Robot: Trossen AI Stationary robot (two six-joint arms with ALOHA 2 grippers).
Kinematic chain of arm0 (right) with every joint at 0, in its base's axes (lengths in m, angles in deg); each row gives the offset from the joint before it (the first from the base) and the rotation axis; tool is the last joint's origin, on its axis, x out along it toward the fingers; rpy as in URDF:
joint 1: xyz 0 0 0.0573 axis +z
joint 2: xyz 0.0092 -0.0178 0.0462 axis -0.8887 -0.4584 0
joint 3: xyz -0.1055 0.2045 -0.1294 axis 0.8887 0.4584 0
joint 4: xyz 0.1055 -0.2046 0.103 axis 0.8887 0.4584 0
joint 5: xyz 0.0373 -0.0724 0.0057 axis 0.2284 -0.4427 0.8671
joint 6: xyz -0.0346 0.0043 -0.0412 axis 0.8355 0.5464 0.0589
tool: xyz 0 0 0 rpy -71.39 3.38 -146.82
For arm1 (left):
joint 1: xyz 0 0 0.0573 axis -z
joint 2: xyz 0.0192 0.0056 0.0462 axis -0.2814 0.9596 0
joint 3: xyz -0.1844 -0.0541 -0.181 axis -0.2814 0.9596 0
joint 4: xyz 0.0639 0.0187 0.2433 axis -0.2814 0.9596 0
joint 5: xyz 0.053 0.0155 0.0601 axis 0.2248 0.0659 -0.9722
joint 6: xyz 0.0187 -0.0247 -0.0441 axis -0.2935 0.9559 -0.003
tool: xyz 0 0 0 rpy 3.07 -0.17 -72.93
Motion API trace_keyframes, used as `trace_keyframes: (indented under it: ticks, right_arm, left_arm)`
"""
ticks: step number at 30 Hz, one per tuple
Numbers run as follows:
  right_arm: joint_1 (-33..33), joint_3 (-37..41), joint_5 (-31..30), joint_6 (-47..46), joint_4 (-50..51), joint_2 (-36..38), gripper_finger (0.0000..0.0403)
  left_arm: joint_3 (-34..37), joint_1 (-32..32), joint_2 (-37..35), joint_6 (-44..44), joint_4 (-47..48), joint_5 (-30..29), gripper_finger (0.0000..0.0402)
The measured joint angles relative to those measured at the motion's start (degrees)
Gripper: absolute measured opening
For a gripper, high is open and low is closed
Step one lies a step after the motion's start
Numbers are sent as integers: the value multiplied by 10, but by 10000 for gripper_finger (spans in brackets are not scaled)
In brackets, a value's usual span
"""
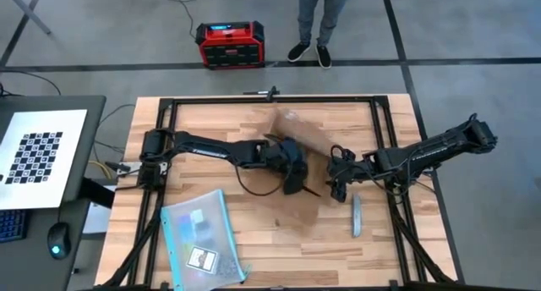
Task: Unpack boxes
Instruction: Break down the cardboard box until it is fully flat
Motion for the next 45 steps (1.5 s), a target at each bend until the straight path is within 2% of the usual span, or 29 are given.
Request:
trace_keyframes:
  ticks: [6, 12, 18, 24, 26, 30, 36, 38, 40, 45]
  right_arm:
    - [0, -4, 10, 36, -78, 0, 205]
    - [-8, -2, 12, 49, -104, 0, 205]
    - [-15, 2, 3, 74, -120, 1, 205]
    - [-14, 43, -16, 67, -176, -1, 205]
    - [-13, 42, -18, 56, -164, 5, 205]
    - [6, 12, -11, 43, -63, 29, 205]
    - [29, -123, -5, 30, 207, 79, 205]
    - [32, -170, -5, 28, 253, 89, 205]
    - [33, -203, -7, 32, 249, 96, 205]
    - [-1, -222, -26, 82, 117, 76, 205]
  left_arm:
    - [-41, 19, 3, -14, -20, 25, 82]
    - [-43, 20, 5, -1, -13, 26, 81]
    - [-42, 20, 39, -1, -48, 44, 81]
    - [-43, 20, 60, -6, -41, 43, 81]
    - [-42, 20, 60, -8, -34, 44, 81]
    - [-38, 14, 63, -7, -28, 47, 81]
    - [-28, 11, 62, -2, -30, 43, 81]
    - [-25, 11, 62, -1, -28, 43, 81]
    - [-25, 11, 62, -1, -35, 43, 81]
    - [-25, 10, 61, -1, -35, 42, 81]
